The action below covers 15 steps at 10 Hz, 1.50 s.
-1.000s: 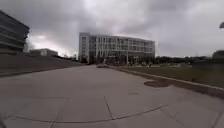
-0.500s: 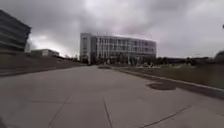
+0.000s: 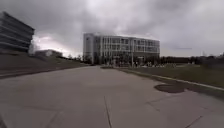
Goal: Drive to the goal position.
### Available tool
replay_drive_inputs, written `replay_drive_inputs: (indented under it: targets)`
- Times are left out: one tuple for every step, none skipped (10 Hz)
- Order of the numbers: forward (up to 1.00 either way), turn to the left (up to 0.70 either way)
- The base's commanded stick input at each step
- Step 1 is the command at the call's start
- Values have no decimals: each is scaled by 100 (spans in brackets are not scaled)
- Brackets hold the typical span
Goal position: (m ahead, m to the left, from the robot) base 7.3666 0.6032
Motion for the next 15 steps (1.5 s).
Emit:
replay_drive_inputs:
  targets:
    - [49, 10]
    - [49, 8]
    - [49, 4]
    - [49, 3]
    - [49, 1]
    - [49, 2]
    - [49, 2]
    - [49, 2]
    - [49, 1]
    - [49, 0]
    - [49, 0]
    - [49, 4]
    - [49, 5]
    - [49, 7]
    - [49, 8]
